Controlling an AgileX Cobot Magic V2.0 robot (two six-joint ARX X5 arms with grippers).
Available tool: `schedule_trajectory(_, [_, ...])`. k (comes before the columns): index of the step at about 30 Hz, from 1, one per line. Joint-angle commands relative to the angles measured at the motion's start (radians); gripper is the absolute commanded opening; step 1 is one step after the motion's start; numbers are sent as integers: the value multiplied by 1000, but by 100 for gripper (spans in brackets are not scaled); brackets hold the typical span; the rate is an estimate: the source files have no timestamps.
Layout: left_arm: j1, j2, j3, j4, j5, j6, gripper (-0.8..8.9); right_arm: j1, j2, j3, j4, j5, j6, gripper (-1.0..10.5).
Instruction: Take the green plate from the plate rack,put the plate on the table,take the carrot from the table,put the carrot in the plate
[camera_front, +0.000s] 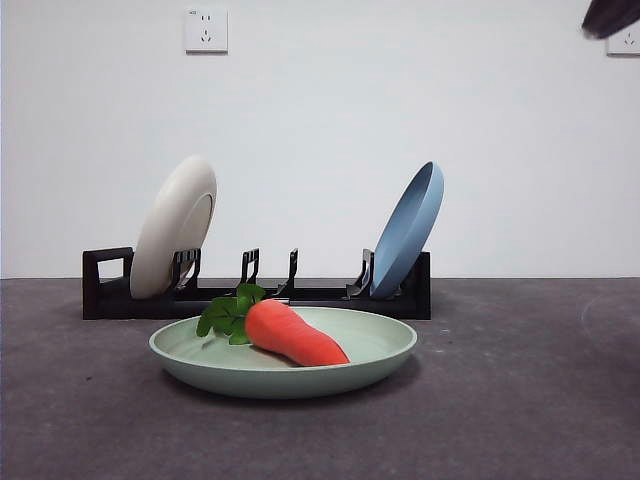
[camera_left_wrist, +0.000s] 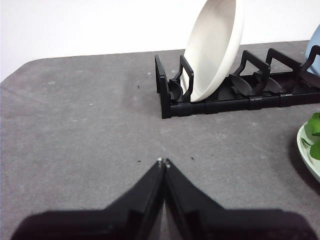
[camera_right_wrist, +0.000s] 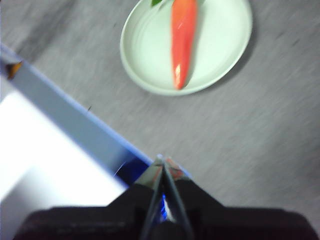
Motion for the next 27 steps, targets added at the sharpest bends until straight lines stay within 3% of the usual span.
schedule_trajectory(1, [3, -3, -14, 7, -3, -7, -3, -58, -48, -14, 71, 56, -50, 2])
schedule_trajectory(7, [3, -3, -14, 7, -3, -7, -3, -323, -226, -187, 344, -28, -61, 2])
schedule_trajectory(14, [3, -3, -14, 7, -3, -7, -3, -581, -446, -481, 690, -27, -65, 2])
schedule_trajectory(22, [3, -3, -14, 7, -3, -7, -3, -674, -613, -666, 796, -22, -179, 2])
schedule_trajectory(27, [3, -3, -14, 7, -3, -7, -3, -675, -696, -776, 802, -21, -167, 2])
